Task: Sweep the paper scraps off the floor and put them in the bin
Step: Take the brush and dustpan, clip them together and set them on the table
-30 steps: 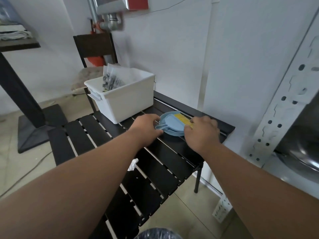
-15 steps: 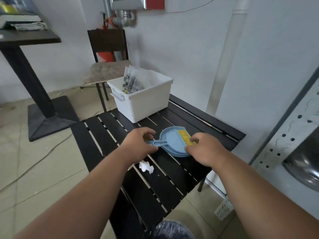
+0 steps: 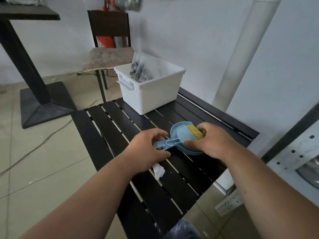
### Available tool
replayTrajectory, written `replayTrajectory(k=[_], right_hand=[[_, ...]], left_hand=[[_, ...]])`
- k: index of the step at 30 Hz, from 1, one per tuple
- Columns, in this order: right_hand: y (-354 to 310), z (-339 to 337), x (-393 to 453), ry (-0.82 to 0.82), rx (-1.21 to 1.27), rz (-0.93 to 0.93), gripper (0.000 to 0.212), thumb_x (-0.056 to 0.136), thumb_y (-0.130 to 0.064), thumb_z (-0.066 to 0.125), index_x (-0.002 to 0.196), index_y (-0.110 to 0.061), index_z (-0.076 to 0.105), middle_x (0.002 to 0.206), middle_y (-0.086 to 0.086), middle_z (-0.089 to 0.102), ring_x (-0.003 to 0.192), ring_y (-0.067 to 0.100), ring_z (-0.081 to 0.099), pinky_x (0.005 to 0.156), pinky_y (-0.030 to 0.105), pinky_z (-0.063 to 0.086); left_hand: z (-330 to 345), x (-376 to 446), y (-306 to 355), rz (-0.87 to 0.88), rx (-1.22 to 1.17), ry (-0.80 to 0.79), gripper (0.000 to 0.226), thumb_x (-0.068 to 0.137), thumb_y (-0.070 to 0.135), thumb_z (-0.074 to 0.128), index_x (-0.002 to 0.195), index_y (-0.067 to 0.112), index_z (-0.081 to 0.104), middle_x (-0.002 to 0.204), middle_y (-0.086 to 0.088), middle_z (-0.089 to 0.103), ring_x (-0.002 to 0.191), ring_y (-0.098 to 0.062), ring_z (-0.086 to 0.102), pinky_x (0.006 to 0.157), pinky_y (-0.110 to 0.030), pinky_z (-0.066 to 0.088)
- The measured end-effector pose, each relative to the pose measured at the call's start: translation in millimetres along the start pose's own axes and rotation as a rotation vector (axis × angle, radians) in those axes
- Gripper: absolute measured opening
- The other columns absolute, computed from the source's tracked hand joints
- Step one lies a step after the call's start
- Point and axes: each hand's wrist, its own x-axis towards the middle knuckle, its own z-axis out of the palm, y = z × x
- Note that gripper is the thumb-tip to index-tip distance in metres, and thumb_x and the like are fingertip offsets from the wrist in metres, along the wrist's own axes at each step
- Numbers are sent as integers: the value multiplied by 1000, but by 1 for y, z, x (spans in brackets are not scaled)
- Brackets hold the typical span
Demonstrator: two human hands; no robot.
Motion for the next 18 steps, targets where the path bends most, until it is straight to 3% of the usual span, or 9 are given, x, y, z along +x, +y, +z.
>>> replayTrajectory(k=[5,10,14,18], right_hand=[[-5,5,9,-19,-105,-50,76,60,-58,88,125,-35,55,103,-10,65,91,11,65,81,39,60],[-10,7,15,-14,-120,-62,77,58,-62,83,126,-35,58,105,-9,66,92,13,65,82,39,59],[-16,8,16,-7,-60,-63,56,72,-56,73,124,-37,67,113,-7,67,96,13,64,84,33,55],[-20,10,11,-38,-23,-92,51,74,-55,72,123,-38,70,116,-9,68,100,11,65,90,33,55]], left_hand=[[0,10,-7,32,2,-11,42,81,24,84,118,38,70,103,20,70,93,2,66,82,-17,54],[-3,11,-12,47,-35,-14,32,84,21,81,110,39,76,97,20,73,87,5,67,73,-12,56],[-5,8,-13,39,-72,3,33,83,21,81,110,41,76,96,17,74,87,-2,70,80,-24,61],[-4,5,-13,37,-85,28,31,82,22,82,107,39,75,92,18,74,84,-2,70,77,-24,60]])
